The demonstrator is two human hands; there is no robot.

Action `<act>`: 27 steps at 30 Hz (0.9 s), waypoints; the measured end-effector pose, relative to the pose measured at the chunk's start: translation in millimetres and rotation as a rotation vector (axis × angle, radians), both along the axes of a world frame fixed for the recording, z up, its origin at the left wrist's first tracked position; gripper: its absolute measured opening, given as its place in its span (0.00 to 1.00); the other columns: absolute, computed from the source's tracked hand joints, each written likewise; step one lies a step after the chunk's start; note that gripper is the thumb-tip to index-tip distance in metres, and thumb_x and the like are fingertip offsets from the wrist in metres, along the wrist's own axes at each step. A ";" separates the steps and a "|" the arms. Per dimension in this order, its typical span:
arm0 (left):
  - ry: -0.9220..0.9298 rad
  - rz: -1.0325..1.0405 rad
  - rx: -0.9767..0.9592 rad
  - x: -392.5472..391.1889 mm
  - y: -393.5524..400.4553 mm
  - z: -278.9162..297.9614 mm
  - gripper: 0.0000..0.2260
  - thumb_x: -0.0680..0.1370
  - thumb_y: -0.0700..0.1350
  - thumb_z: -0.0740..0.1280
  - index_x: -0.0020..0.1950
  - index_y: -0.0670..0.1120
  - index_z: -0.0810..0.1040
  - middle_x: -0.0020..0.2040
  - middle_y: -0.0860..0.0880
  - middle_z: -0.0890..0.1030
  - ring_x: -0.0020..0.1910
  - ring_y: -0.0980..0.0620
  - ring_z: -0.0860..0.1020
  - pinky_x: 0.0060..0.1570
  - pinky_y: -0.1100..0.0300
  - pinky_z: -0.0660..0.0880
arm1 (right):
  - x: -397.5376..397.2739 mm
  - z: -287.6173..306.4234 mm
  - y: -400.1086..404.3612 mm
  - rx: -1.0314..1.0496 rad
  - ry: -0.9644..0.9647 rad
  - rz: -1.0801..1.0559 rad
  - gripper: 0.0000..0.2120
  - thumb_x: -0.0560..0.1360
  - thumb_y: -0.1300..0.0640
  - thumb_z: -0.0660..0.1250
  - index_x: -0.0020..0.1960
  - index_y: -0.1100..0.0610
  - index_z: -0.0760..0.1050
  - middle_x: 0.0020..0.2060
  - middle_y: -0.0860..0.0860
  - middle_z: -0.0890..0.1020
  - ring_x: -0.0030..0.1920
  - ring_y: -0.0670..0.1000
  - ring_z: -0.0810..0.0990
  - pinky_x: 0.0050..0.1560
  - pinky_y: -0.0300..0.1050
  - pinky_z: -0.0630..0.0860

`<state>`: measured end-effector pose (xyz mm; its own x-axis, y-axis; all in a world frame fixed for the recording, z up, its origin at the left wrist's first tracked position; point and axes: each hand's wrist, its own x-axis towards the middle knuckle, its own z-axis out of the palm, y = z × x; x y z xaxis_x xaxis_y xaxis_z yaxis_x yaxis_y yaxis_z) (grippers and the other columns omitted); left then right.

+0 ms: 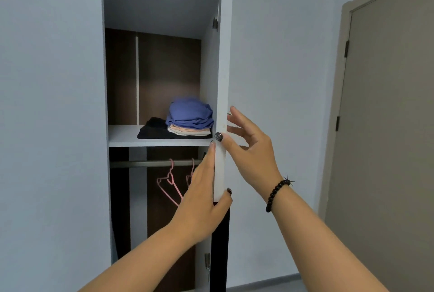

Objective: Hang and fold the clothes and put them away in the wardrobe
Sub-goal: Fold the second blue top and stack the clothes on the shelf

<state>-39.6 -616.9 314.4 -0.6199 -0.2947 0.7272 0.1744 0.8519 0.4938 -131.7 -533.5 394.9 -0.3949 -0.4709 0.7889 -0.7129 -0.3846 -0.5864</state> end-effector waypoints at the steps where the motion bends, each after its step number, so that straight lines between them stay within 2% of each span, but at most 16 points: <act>1: 0.010 0.006 0.004 4.5 -4.7 -0.7 0.41 0.78 0.47 0.65 0.75 0.66 0.37 0.75 0.69 0.49 0.73 0.72 0.48 0.73 0.58 0.57 | 2.6 -1.2 -6.6 0.011 0.041 -0.005 0.27 0.75 0.54 0.67 0.70 0.41 0.63 0.64 0.39 0.71 0.63 0.41 0.72 0.53 0.27 0.73; 3: 0.035 0.018 0.024 12.9 -13.6 -3.5 0.39 0.79 0.46 0.65 0.76 0.64 0.40 0.76 0.66 0.53 0.75 0.64 0.54 0.72 0.48 0.64 | 7.4 -4.5 -20.7 0.040 0.174 -0.040 0.27 0.78 0.51 0.63 0.73 0.40 0.56 0.69 0.38 0.65 0.70 0.40 0.64 0.64 0.32 0.66; 5: 0.058 0.036 0.048 21.0 -22.1 -6.7 0.37 0.79 0.48 0.65 0.77 0.64 0.43 0.74 0.65 0.58 0.73 0.62 0.61 0.69 0.47 0.69 | 11.3 -8.9 -36.9 0.062 0.291 -0.067 0.28 0.79 0.47 0.57 0.75 0.43 0.49 0.74 0.40 0.58 0.73 0.38 0.56 0.70 0.33 0.56; 7: 0.071 0.052 0.057 28.5 -33.1 -9.9 0.36 0.79 0.49 0.65 0.77 0.64 0.45 0.72 0.66 0.62 0.70 0.64 0.64 0.67 0.55 0.71 | 15.5 -12.6 -53.8 0.070 0.333 -0.070 0.29 0.79 0.45 0.54 0.75 0.41 0.44 0.76 0.40 0.52 0.74 0.38 0.50 0.69 0.29 0.50; 10: 0.097 0.076 0.077 41.5 -51.5 -15.7 0.34 0.78 0.52 0.65 0.76 0.66 0.47 0.70 0.69 0.64 0.68 0.65 0.67 0.61 0.66 0.72 | 24.9 -15.9 -80.2 0.053 0.344 -0.055 0.29 0.78 0.44 0.54 0.73 0.37 0.41 0.76 0.40 0.48 0.75 0.40 0.48 0.68 0.29 0.48; 12: 0.134 0.070 0.136 50.2 -63.3 -20.9 0.33 0.77 0.55 0.64 0.76 0.65 0.49 0.68 0.71 0.66 0.67 0.64 0.68 0.62 0.65 0.72 | 33.1 -17.5 -97.1 0.038 0.341 -0.058 0.30 0.78 0.43 0.54 0.72 0.35 0.39 0.76 0.40 0.47 0.75 0.42 0.48 0.68 0.32 0.50; 15: 0.180 0.155 0.206 65.7 -85.2 -29.1 0.33 0.76 0.58 0.63 0.76 0.66 0.49 0.62 0.71 0.71 0.63 0.64 0.72 0.62 0.60 0.73 | 48.5 -19.7 -123.7 0.040 0.358 -0.087 0.30 0.78 0.41 0.53 0.73 0.34 0.38 0.75 0.38 0.43 0.76 0.42 0.44 0.62 0.25 0.46; 17: 0.183 0.232 0.155 79.3 -103.9 -33.9 0.32 0.77 0.60 0.62 0.75 0.67 0.47 0.64 0.74 0.67 0.67 0.66 0.68 0.65 0.61 0.69 | 58.7 -22.1 -142.4 0.034 0.383 -0.108 0.31 0.78 0.41 0.53 0.74 0.35 0.38 0.76 0.39 0.41 0.76 0.41 0.41 0.63 0.25 0.46; 18: 0.172 0.260 0.117 86.9 -113.3 -35.8 0.31 0.78 0.61 0.60 0.75 0.68 0.45 0.66 0.76 0.63 0.69 0.67 0.64 0.66 0.63 0.66 | 63.2 -23.7 -152.6 0.028 0.390 -0.112 0.31 0.79 0.41 0.54 0.74 0.35 0.39 0.76 0.39 0.41 0.76 0.42 0.40 0.67 0.29 0.48; 20: 0.123 0.304 0.039 100.7 -132.4 -39.1 0.31 0.78 0.64 0.56 0.76 0.66 0.43 0.72 0.73 0.55 0.73 0.68 0.57 0.69 0.67 0.59 | 72.0 -26.4 -174.5 0.023 0.392 -0.116 0.31 0.79 0.42 0.55 0.75 0.36 0.40 0.76 0.41 0.40 0.76 0.43 0.38 0.74 0.44 0.53; 22: 0.050 0.358 -0.036 111.5 -152.0 -42.5 0.33 0.77 0.64 0.54 0.76 0.62 0.41 0.75 0.69 0.49 0.74 0.69 0.51 0.69 0.73 0.52 | 80.8 -27.9 -197.7 0.040 0.398 -0.146 0.32 0.79 0.42 0.55 0.74 0.36 0.39 0.76 0.43 0.39 0.76 0.45 0.37 0.76 0.55 0.51; 27: -0.072 0.522 -0.204 123.5 -208.1 -55.8 0.31 0.79 0.59 0.51 0.76 0.58 0.38 0.78 0.61 0.44 0.74 0.69 0.43 0.69 0.76 0.43 | 89.2 -36.0 -255.1 0.103 0.472 -0.262 0.31 0.80 0.43 0.53 0.76 0.41 0.38 0.76 0.47 0.36 0.76 0.50 0.35 0.76 0.59 0.44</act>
<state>83.9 -825.0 258.6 -0.4794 -0.4336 0.7630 -0.3236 0.8955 0.3056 -42.4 -788.6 359.0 -0.1236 -0.4885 0.8637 -0.9718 -0.1164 -0.2049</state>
